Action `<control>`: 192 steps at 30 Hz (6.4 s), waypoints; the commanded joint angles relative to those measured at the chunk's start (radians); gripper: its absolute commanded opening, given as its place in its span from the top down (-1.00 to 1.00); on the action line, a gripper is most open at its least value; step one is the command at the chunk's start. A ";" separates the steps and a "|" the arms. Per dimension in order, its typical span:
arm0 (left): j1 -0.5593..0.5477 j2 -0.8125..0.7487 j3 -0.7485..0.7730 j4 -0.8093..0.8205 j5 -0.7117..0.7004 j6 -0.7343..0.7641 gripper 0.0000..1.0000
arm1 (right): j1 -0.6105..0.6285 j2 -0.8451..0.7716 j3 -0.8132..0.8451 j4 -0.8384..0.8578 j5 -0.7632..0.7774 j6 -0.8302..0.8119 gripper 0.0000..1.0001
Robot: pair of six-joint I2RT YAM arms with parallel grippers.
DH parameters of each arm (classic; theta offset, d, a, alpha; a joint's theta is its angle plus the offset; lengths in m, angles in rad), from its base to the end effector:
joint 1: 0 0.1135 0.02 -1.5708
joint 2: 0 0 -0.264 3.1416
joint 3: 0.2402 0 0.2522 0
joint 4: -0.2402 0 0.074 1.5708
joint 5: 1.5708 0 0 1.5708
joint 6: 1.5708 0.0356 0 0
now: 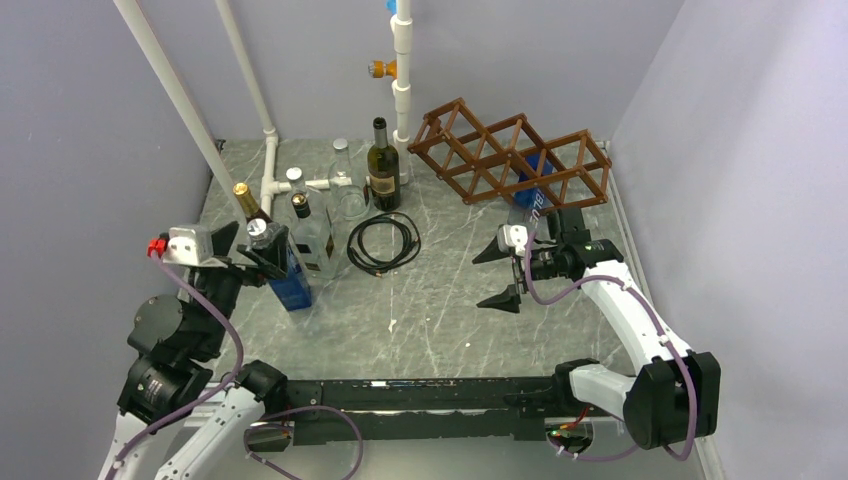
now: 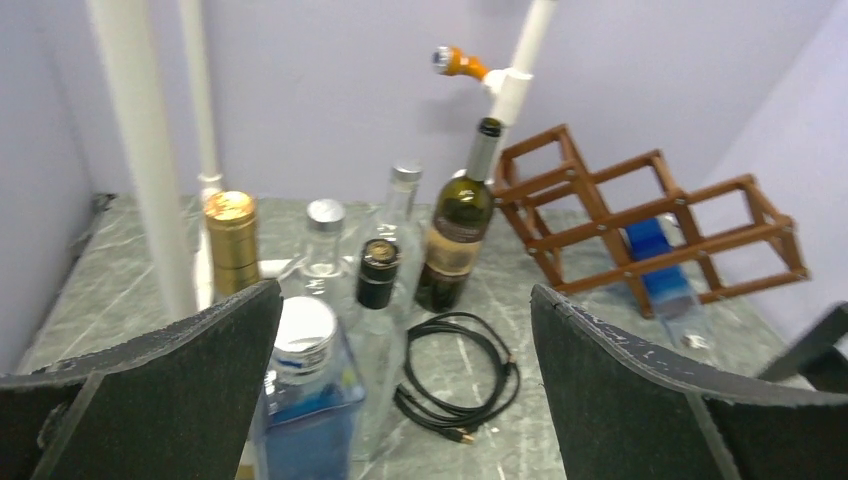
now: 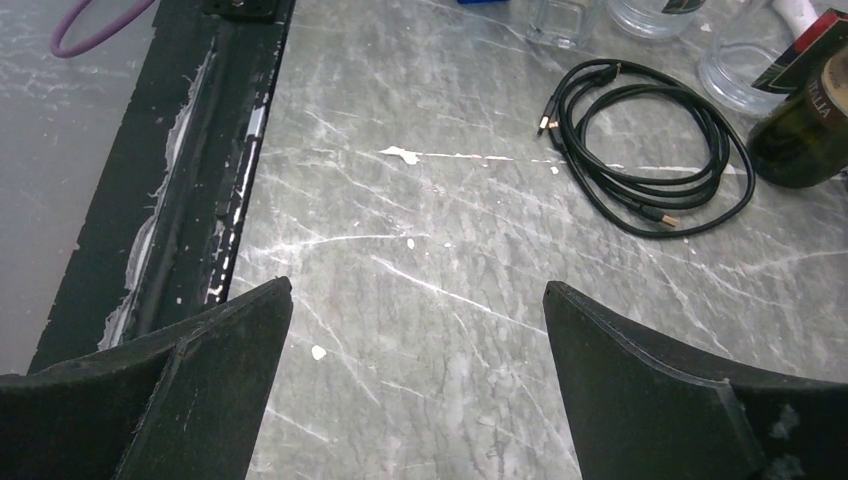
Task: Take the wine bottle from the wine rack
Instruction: Place the wine bottle at the center of the board, then pick up the wine bottle from the wine rack.
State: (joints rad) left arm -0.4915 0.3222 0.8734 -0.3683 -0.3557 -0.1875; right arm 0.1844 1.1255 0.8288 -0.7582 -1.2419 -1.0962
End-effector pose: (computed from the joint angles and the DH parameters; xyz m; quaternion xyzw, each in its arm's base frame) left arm 0.0521 -0.0138 0.3960 -0.0391 0.6428 -0.1453 0.7511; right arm 0.1907 0.0698 0.2631 -0.5888 0.5420 0.4138 0.4340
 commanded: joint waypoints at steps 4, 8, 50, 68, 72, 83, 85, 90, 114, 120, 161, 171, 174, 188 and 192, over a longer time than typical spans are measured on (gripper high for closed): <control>0.004 0.101 0.062 -0.015 0.306 -0.050 -0.99 | -0.033 -0.022 0.006 0.016 -0.030 -0.028 -0.99; 0.004 0.151 0.079 -0.014 0.371 -0.080 -0.99 | -0.053 -0.026 0.009 0.013 -0.031 -0.026 -0.99; -0.219 0.825 0.122 0.289 0.702 0.090 -0.99 | -0.234 -0.068 0.012 0.218 0.105 0.494 -0.99; -0.165 0.840 0.114 0.255 0.656 0.175 -0.99 | -0.265 -0.119 -0.091 0.427 0.645 1.092 -0.99; -0.165 0.849 0.111 0.253 0.648 0.175 -0.99 | -0.277 -0.118 -0.109 0.474 0.706 1.190 -0.99; -0.165 0.859 0.107 0.254 0.647 0.172 -0.99 | -0.280 -0.092 -0.121 0.542 0.899 1.288 -0.99; -0.165 0.859 0.107 0.253 0.647 0.173 -0.99 | -0.280 -0.078 -0.117 0.555 0.915 1.304 -0.99; -0.165 0.853 0.106 0.251 0.639 0.175 -0.99 | -0.278 -0.016 -0.099 0.596 0.917 1.329 -0.99; -0.165 0.844 0.105 0.249 0.629 0.211 -0.99 | -0.277 0.291 -0.020 0.839 0.937 1.503 -0.99; -0.165 0.844 0.105 0.247 0.626 0.213 -0.99 | -0.276 0.336 -0.013 0.882 0.946 1.529 -0.99; -0.165 0.839 0.107 0.241 0.618 0.227 -0.99 | -0.243 0.529 -0.134 1.363 0.977 1.709 -0.01; -0.165 0.828 0.107 0.240 0.613 0.231 -0.99 | -0.256 0.399 -0.231 1.392 0.878 1.735 1.00; -0.165 0.824 0.104 0.241 0.609 0.235 -0.99 | -0.260 0.365 -0.248 1.375 0.854 1.749 1.00; -0.165 0.820 0.104 0.241 0.608 0.238 -0.98 | -0.309 0.219 -0.320 1.295 0.718 1.735 1.00; -0.164 0.819 0.104 0.243 0.613 0.237 -0.98 | -0.313 0.176 -0.349 1.288 0.673 1.734 1.00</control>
State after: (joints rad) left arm -0.6579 1.1728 0.9813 -0.1471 0.2562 0.0406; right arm -0.1352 1.3743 0.4786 0.4282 -0.4091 0.6411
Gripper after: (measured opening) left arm 0.994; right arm 0.667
